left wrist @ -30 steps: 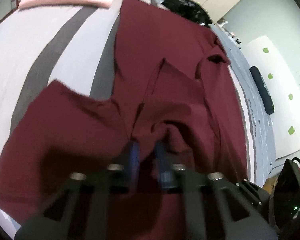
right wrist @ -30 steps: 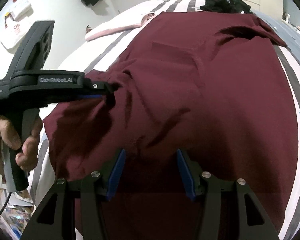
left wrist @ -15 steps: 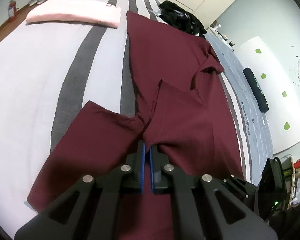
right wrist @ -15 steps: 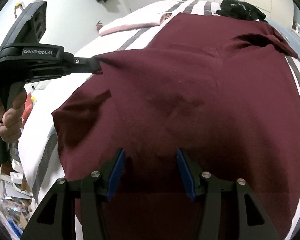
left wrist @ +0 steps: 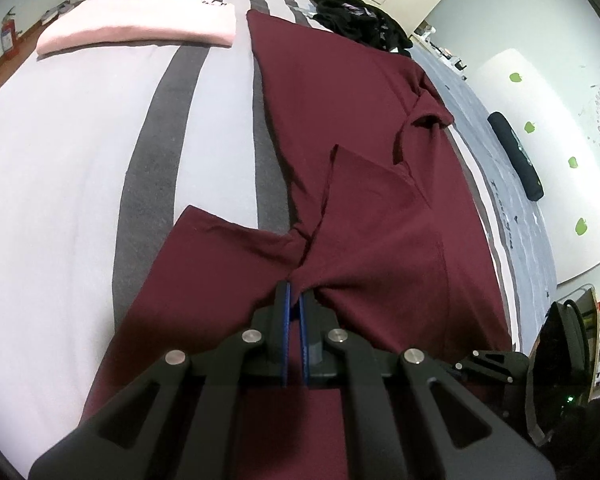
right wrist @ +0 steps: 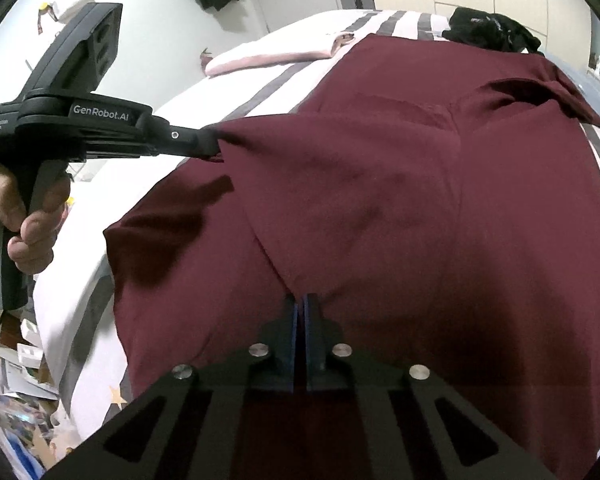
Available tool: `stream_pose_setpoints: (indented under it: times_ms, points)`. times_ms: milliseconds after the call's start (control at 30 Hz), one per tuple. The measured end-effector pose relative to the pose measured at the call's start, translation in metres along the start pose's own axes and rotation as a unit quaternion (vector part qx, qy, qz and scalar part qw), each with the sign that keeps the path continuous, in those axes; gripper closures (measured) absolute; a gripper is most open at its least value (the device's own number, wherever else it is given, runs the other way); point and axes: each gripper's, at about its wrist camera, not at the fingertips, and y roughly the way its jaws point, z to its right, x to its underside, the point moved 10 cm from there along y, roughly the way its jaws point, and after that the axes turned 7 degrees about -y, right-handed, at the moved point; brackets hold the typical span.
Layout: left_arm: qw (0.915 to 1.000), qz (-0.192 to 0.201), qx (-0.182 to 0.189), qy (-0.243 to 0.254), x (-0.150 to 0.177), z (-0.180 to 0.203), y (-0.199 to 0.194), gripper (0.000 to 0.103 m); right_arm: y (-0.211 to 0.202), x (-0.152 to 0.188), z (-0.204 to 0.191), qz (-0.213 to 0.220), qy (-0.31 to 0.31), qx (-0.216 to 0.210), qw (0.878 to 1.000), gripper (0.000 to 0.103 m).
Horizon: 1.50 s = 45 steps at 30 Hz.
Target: Fold clothes
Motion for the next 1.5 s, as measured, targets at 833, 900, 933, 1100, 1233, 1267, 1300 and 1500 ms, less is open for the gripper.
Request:
stream_pose_setpoints:
  times_ms: [833,900,933,1100,1233,1267,1300,1500]
  points:
    - [0.998,0.008,-0.053,-0.034,0.036,-0.063,-0.055,0.1,-0.026,0.022,-0.034,-0.002,-0.009,-0.023,1.0,0.07]
    - [0.9976,0.011,-0.051,-0.046,0.034,-0.067,-0.057,0.1,-0.03,0.023,-0.028,0.003,-0.016,-0.01,1.0,0.06]
    - [0.9975,0.011,-0.05,-0.048,0.034,-0.068,-0.056,0.1,-0.029,0.023,-0.026,0.003,-0.016,-0.012,1.0,0.06]
    - [0.9976,0.005,-0.054,-0.043,0.033,-0.071,-0.054,0.1,-0.027,0.025,-0.026,0.002,-0.03,-0.018,0.999,0.06]
    - [0.9974,0.001,-0.057,-0.045,0.033,-0.073,-0.051,0.1,-0.025,0.027,-0.035,0.002,-0.049,-0.023,0.999,0.06]
    - [0.9973,0.001,-0.057,-0.046,0.033,-0.074,-0.051,0.1,-0.025,0.029,-0.037,0.001,-0.051,-0.023,0.998,0.06]
    - [0.9972,0.001,-0.057,-0.048,0.033,-0.074,-0.05,0.1,-0.025,0.031,-0.039,0.001,-0.052,-0.024,0.998,0.06]
    - [0.997,-0.002,-0.059,-0.051,0.034,-0.075,-0.049,0.1,-0.025,0.039,-0.056,-0.002,-0.071,-0.036,0.997,0.06]
